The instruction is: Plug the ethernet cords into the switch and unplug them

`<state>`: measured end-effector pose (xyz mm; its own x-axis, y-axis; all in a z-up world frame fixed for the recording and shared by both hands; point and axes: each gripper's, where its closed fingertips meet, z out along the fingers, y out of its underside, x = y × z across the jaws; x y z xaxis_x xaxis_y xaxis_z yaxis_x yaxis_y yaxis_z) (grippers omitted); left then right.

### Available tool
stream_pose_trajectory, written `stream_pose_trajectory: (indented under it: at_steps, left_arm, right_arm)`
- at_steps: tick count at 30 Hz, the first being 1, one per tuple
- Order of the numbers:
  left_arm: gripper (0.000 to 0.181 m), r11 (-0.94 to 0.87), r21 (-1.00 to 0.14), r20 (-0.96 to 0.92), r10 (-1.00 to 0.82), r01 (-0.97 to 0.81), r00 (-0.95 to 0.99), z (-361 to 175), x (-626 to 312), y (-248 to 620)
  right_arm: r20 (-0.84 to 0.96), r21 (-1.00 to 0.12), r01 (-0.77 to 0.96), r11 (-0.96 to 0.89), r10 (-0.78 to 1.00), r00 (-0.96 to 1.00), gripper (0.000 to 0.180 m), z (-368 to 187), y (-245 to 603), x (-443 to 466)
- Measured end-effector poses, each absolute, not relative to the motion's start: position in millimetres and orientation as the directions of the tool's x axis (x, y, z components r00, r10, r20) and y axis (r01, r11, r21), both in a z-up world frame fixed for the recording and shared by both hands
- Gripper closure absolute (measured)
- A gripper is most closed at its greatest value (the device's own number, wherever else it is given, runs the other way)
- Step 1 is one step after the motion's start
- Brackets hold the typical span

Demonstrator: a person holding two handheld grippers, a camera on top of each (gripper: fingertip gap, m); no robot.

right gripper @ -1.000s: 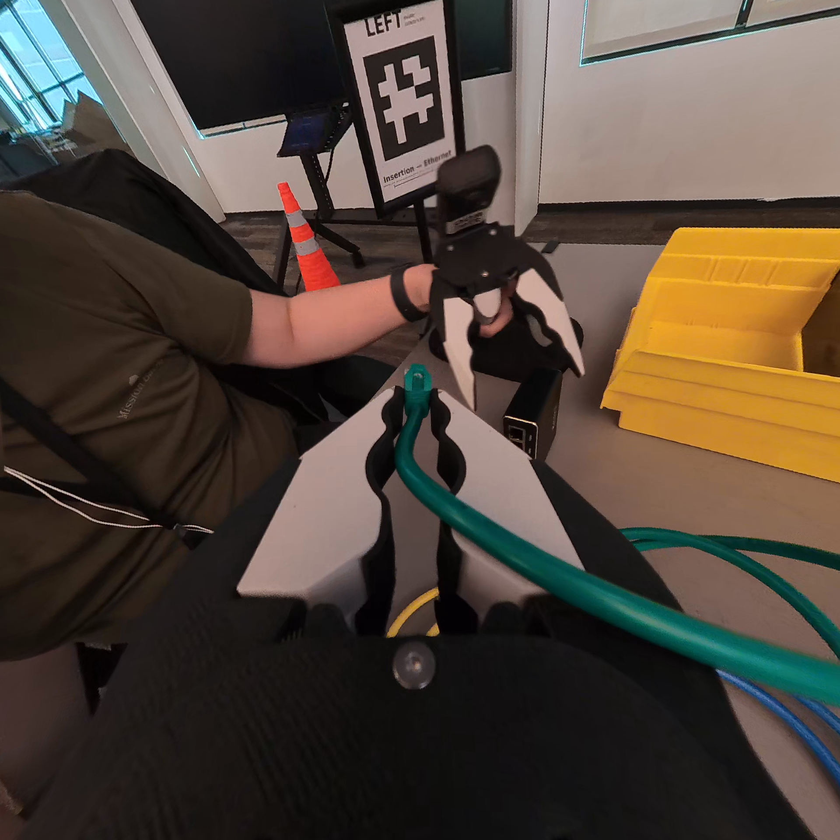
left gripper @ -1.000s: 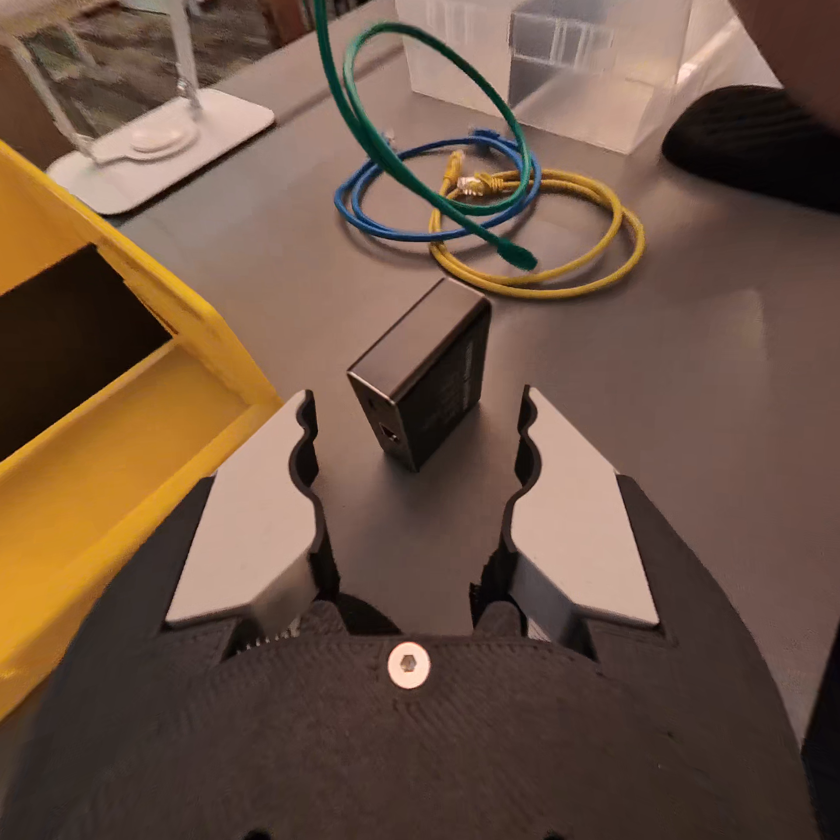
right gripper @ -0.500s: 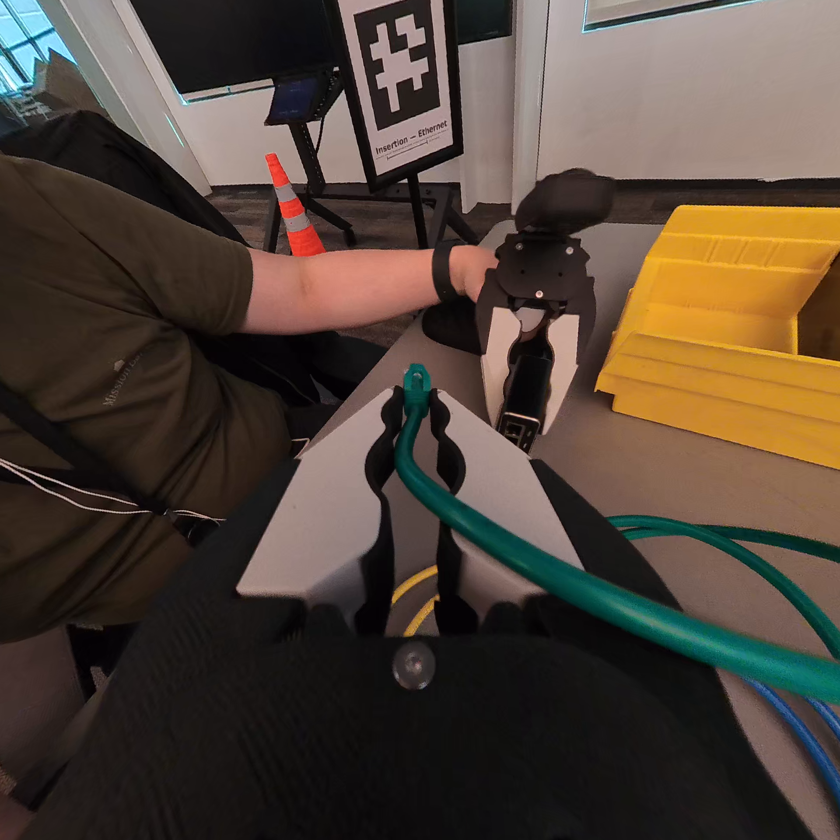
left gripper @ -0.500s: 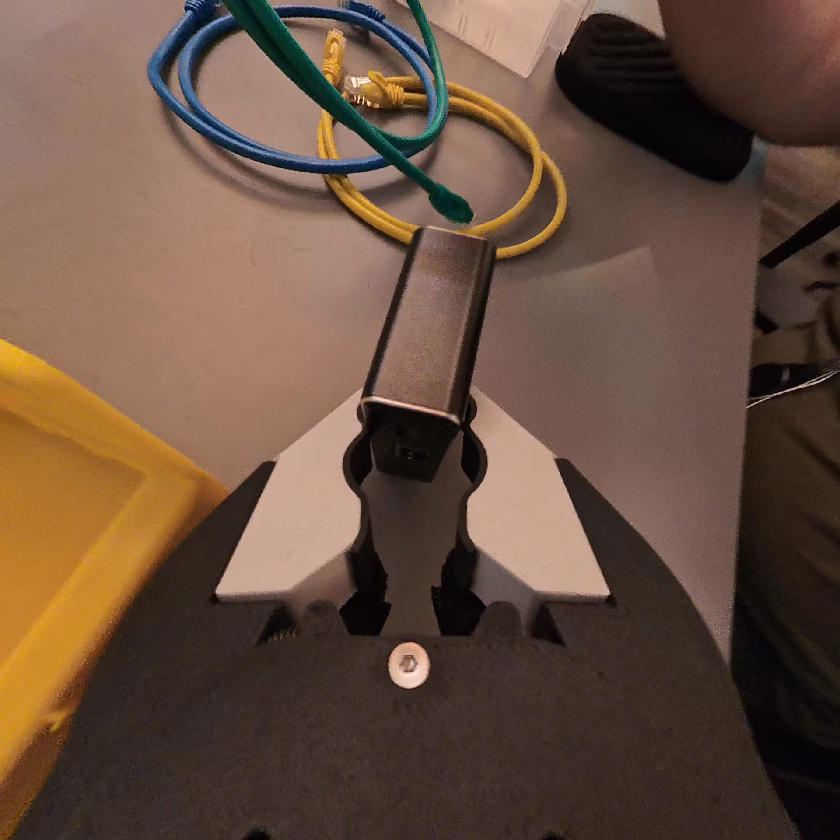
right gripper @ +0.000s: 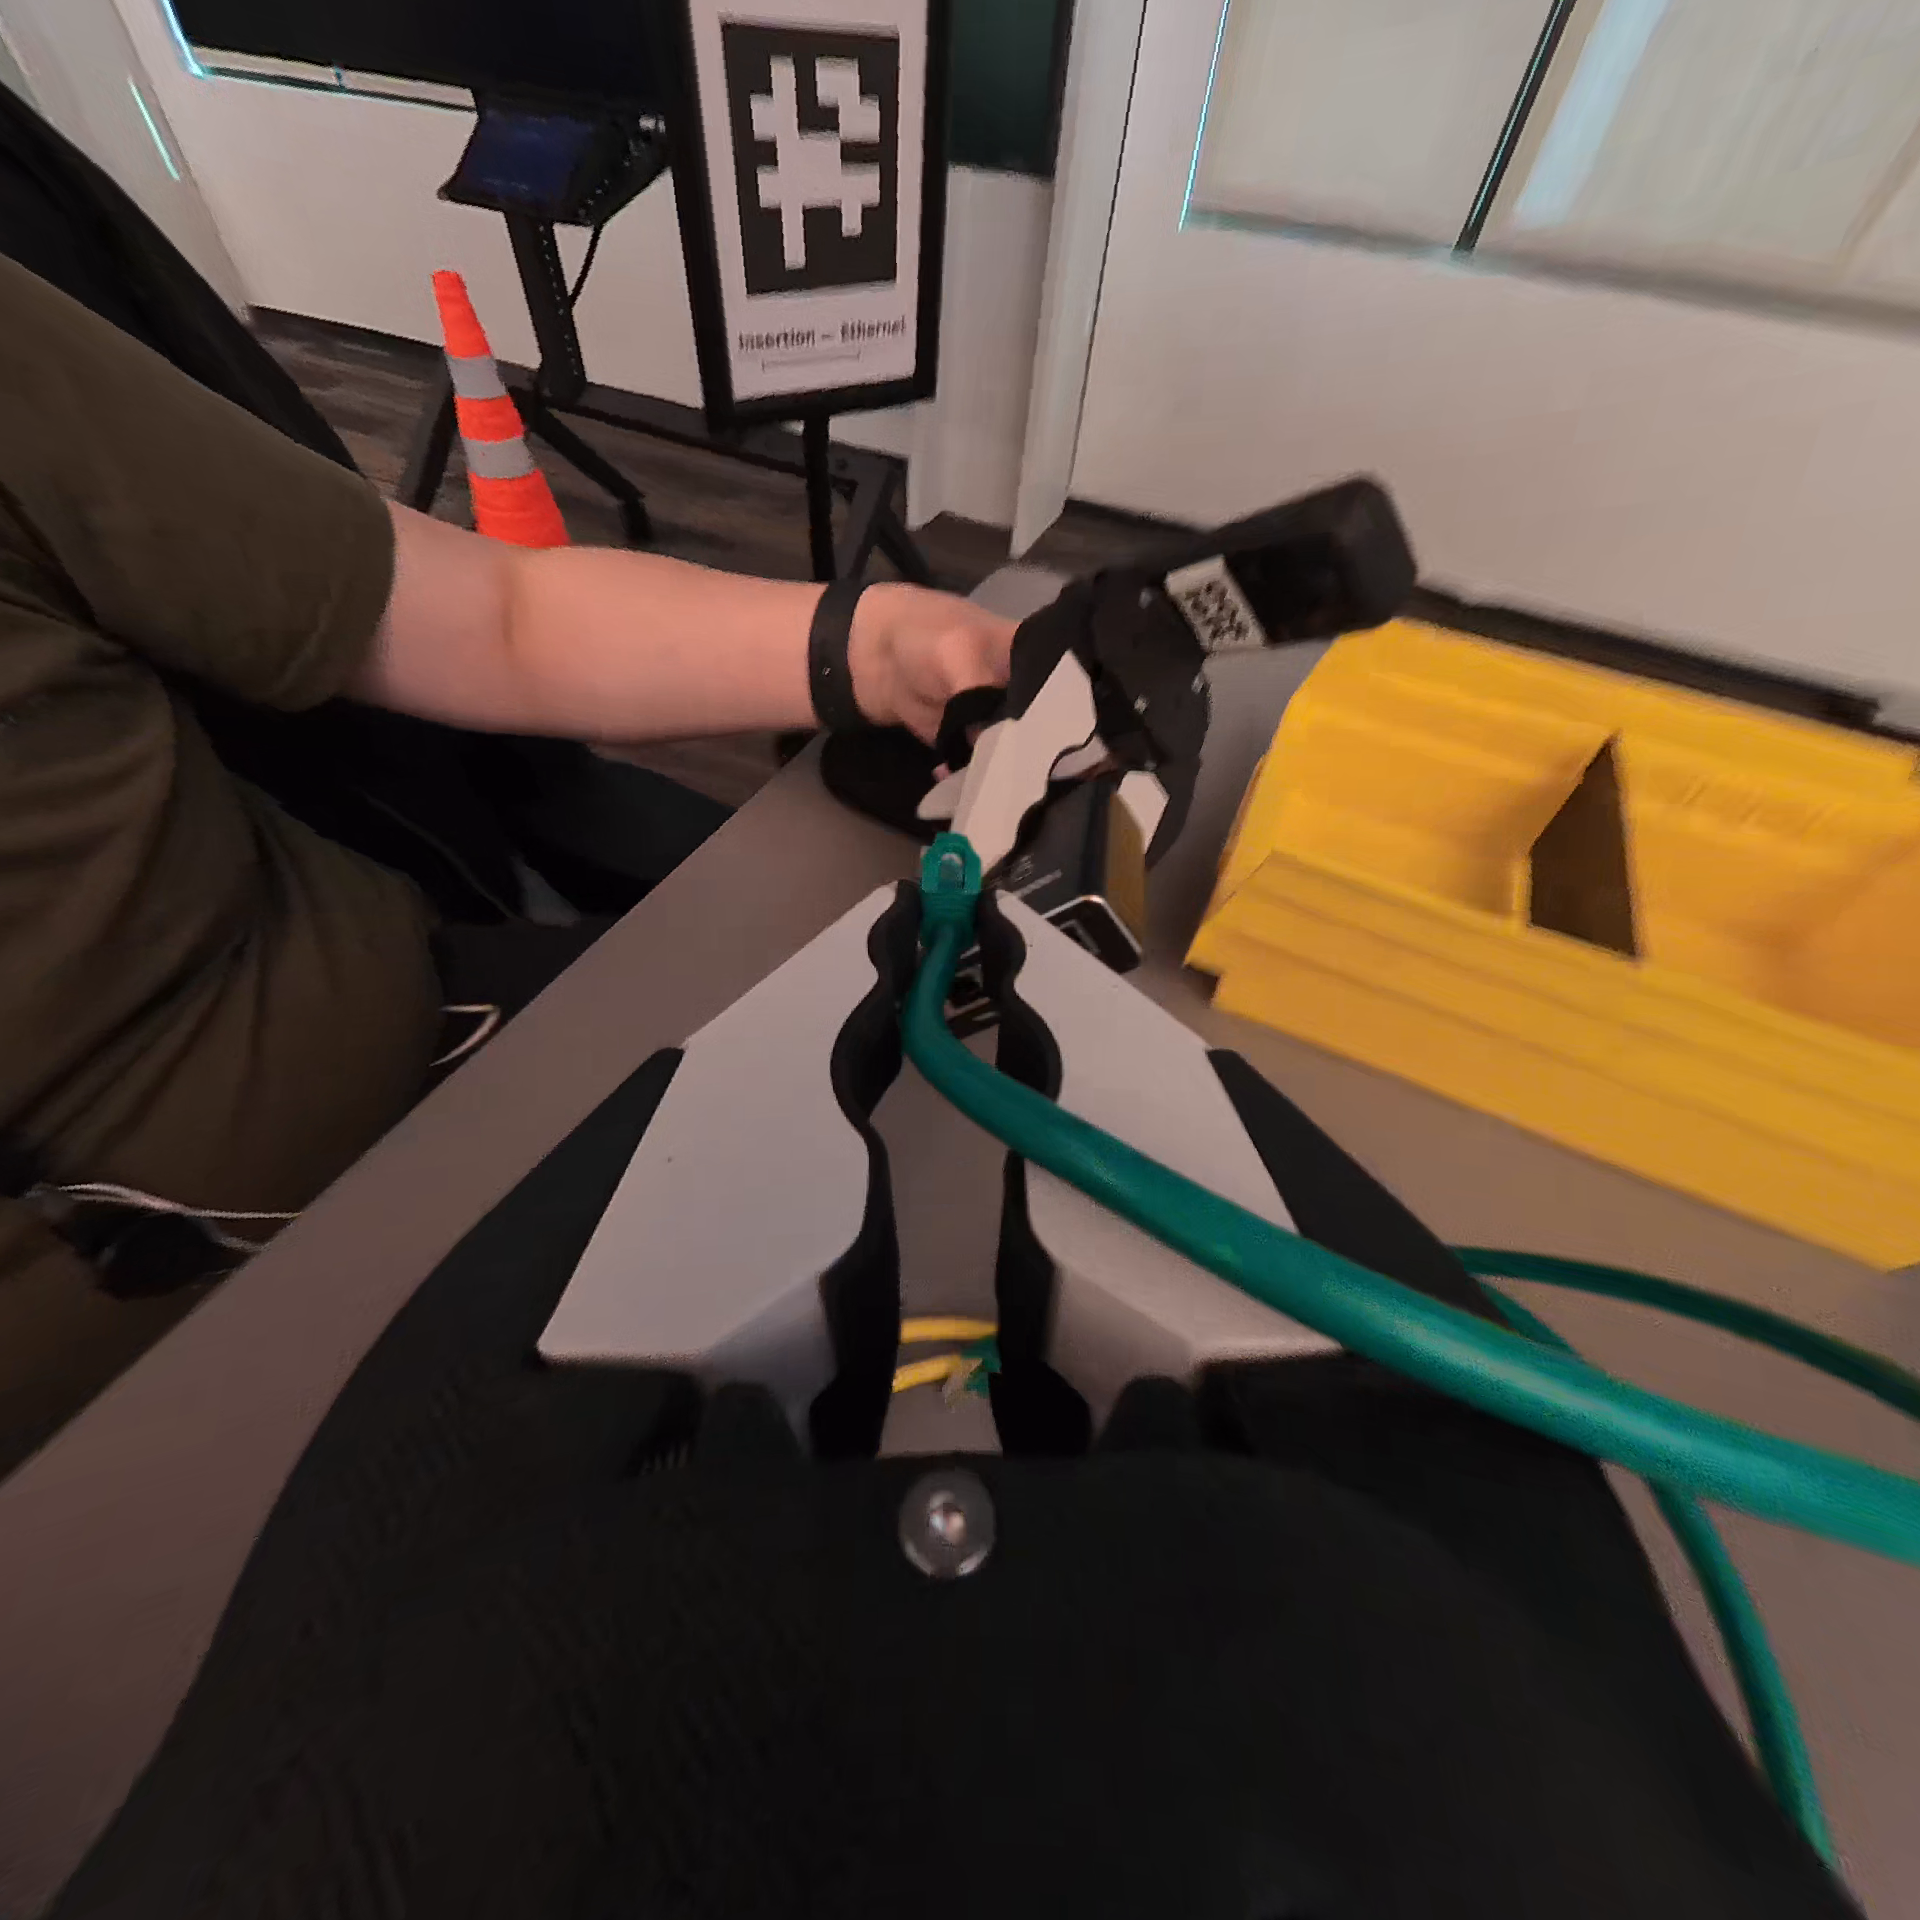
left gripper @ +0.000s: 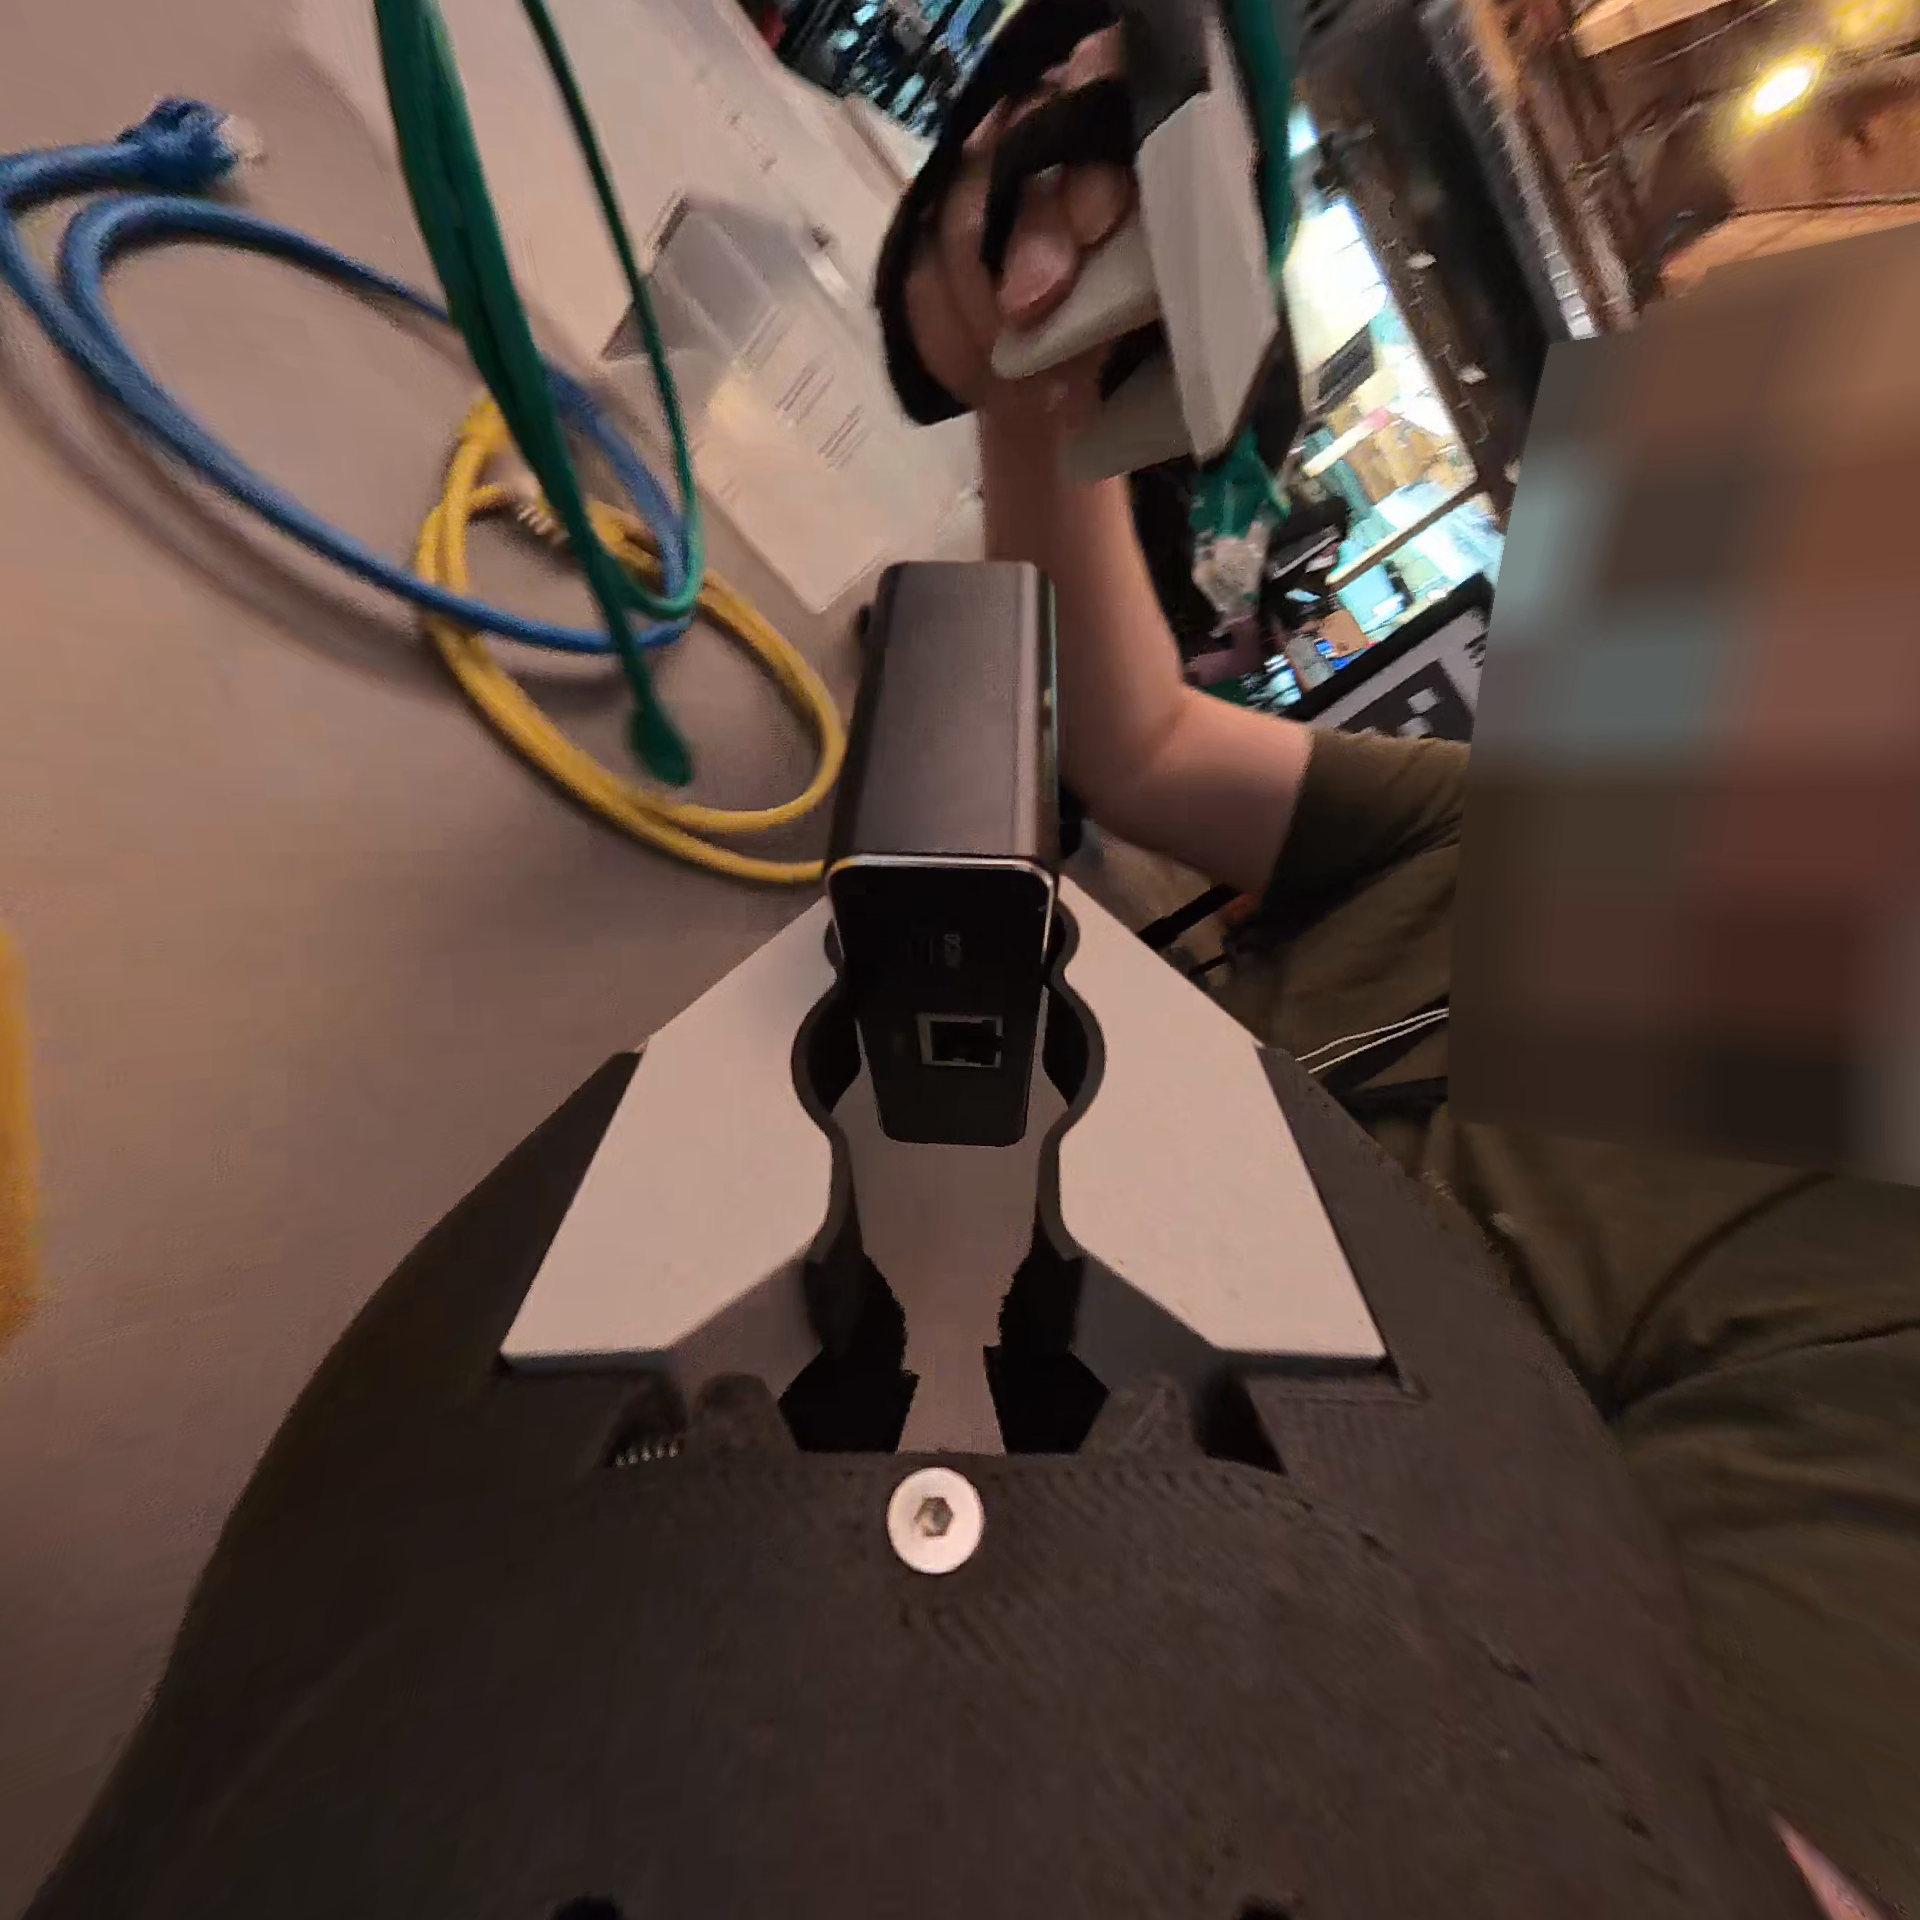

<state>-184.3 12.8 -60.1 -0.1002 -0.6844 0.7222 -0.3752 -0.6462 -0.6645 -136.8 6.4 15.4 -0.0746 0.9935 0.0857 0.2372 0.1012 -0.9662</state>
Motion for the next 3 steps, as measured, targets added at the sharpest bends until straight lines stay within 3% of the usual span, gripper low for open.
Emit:
stream_pose_trajectory:
  at_steps: [3]
  left_arm:
    - [0.151, -0.693, -0.647, 0.76, -0.621, -0.319, -0.192, -19.4, -182.9, 10.0]
  right_arm:
    - [0.289, -0.95, 0.13, 0.285, 0.957, 0.015, 0.169, 47.1, 9.2, -127.6]
